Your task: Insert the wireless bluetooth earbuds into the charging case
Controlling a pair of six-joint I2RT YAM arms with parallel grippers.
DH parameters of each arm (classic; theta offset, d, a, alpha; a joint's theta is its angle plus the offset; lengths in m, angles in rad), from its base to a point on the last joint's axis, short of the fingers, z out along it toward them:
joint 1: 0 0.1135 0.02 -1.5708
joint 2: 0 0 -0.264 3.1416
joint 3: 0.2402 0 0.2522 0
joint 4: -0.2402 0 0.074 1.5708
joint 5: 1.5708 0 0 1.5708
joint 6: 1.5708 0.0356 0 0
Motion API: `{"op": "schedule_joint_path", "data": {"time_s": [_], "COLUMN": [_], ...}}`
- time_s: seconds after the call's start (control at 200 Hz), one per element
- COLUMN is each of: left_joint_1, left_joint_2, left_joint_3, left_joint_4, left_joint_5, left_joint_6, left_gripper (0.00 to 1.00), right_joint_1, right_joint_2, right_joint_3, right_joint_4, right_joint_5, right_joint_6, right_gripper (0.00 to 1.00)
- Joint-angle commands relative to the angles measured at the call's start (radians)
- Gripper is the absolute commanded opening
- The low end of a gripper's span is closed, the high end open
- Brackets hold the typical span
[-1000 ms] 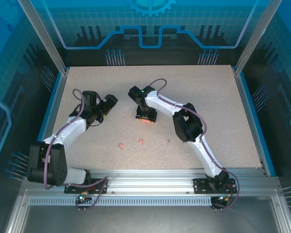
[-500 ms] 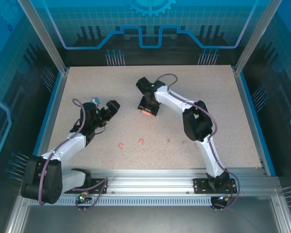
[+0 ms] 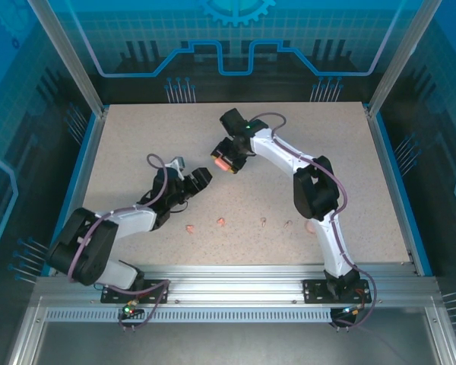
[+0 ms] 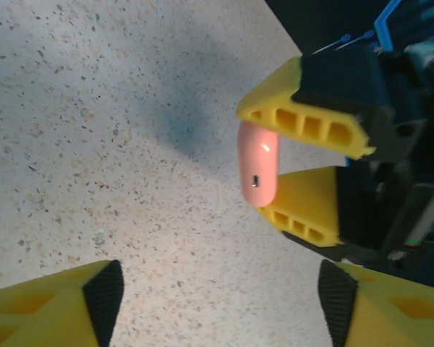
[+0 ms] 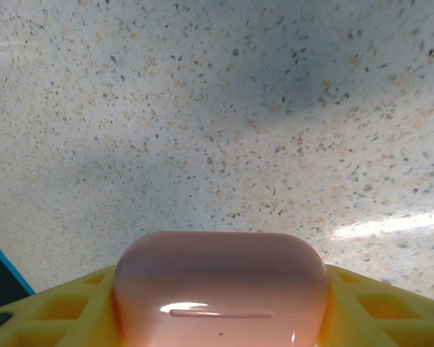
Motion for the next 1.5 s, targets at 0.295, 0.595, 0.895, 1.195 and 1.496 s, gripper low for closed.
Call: {"op": "schedule_joint_path", "data": {"time_s": [0.295, 0.595, 0.895, 1.195, 1.496], "left_joint_1": [-0.030, -0.040, -0.049, -0.053, -0.054], "left_joint_2": [0.174, 0.208, 0.231, 0.225, 0.219], "left_joint_3": [0.080, 0.112, 0.117, 0.120, 0.119], "left_joint_4": [0.238, 0.244, 0.265, 0.269, 0.265], "left_joint_5": [-0.028, -0.051, -0.058, -0.067, -0.067], "left_joint_6": [-0.026, -0.027, -0.042, -0.044, -0.039], "left_gripper": [0.57, 0.48, 0.39, 0.38, 0.17], "right_joint_1": [0.044, 0.055, 0.060, 0.065, 0.070], "right_joint_2": [-0.040, -0.057, -0.073, -0.082, -0.092], "right_joint_3": [0.000, -0.007, -0.030, -0.043, -0.049], "right_joint_4": [0.025, 0.032, 0.042, 0.049, 0.051], "right_joint_5": [-0.043, -0.048, -0.050, -0.051, -0.050], "right_joint_6": [0.059, 0.061, 0.064, 0.066, 0.065], "right_gripper": [0.58, 0.58, 0.58, 0.58, 0.59]}}
